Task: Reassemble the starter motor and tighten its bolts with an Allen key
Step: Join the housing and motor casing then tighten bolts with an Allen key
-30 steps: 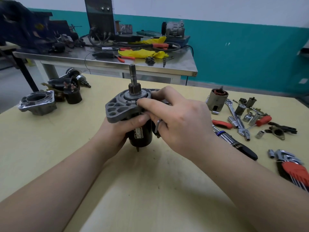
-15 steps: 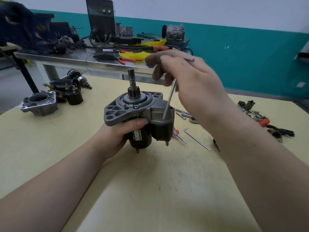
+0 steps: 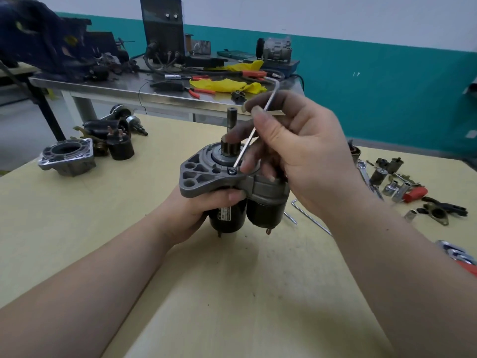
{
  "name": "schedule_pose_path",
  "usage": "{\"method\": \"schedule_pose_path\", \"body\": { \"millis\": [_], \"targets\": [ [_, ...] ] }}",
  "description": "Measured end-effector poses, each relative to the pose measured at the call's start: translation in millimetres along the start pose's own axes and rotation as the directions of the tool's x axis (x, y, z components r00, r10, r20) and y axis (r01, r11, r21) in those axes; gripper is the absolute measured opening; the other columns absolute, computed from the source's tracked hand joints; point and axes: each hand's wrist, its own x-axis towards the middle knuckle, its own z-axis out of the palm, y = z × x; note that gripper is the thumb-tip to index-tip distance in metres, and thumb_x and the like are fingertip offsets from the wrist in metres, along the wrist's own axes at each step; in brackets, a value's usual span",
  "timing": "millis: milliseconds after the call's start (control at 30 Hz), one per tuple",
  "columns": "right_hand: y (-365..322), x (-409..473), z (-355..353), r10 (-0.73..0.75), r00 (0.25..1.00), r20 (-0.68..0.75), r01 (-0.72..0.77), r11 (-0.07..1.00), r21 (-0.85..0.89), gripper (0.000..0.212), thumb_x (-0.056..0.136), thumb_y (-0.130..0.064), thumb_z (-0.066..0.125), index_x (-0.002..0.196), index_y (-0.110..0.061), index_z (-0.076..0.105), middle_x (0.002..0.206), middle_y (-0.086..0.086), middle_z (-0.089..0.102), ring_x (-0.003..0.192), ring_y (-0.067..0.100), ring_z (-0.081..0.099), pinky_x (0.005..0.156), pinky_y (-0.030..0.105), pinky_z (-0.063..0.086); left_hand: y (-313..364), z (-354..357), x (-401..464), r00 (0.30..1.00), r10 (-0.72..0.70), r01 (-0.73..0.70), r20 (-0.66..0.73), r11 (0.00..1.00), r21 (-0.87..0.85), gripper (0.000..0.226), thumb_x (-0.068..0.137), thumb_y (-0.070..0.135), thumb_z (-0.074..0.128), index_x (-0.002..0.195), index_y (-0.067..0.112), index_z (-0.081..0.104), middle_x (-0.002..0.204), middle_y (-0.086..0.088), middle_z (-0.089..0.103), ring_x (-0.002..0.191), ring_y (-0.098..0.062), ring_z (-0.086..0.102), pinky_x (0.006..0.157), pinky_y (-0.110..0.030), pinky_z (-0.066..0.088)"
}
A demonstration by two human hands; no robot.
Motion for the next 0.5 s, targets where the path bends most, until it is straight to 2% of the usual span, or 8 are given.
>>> {"method": "schedule_pose_path", "body": {
  "millis": [133,200,300,500],
  "targets": [
    [3.2,0.5,3.9,-0.065,0.997,-0.035,0.06,0.99,-0.125,0.01,0.106,-0.014,0.062,0.107,-0.014,0.072,0.084,0.002,0.075,0.06,0.026,0.061,0.043,0.028,0.047,0.0,-2.8,0.2,1.0,-0.006,0.006,-0.015,1.0,-0.012,0.053,0.081,0.009,0.075,0.132,-0.001,0.063,0.131,-0.015,0.073,0.127,-0.035,0.067,0.105,-0.042,0.055],
    [4.9,1.6,3.8,-0.051,0.997,-0.055,0.044,0.992,-0.12,0.012,0.106,-0.013,0.063,0.11,-0.01,0.074,0.085,0.005,0.073,0.063,0.032,0.062,0.044,0.028,0.049,0.2,-3.4,0.2,1.0,-0.014,0.014,-0.015,1.0,-0.026,0.053,0.08,0.01,0.075,0.131,0.001,0.064,0.13,-0.013,0.073,0.127,-0.035,0.067,0.106,-0.043,0.055],
    [7.1,2.4,3.8,-0.07,0.996,-0.051,0.064,0.991,-0.114,0.015,0.106,-0.008,0.061,0.114,-0.007,0.073,0.088,0.005,0.074,0.07,0.022,0.068,0.045,0.026,0.05,0.2,-4.1,-0.5,0.999,-0.038,0.037,-0.015,0.998,-0.055,0.046,0.079,0.011,0.074,0.126,0.01,0.072,0.126,-0.008,0.077,0.123,-0.031,0.069,0.103,-0.041,0.056],
    [8.4,3.8,5.5,-0.093,0.994,-0.054,0.088,0.992,-0.086,0.017,0.107,-0.007,0.057,0.116,-0.009,0.072,0.086,0.002,0.073,0.069,0.022,0.067,0.046,0.026,0.049,0.1,-8.0,1.1,0.999,-0.034,0.033,-0.007,0.999,-0.041,0.045,0.079,0.011,0.074,0.124,0.014,0.072,0.125,-0.007,0.076,0.123,-0.032,0.068,0.104,-0.042,0.056]
  ]
}}
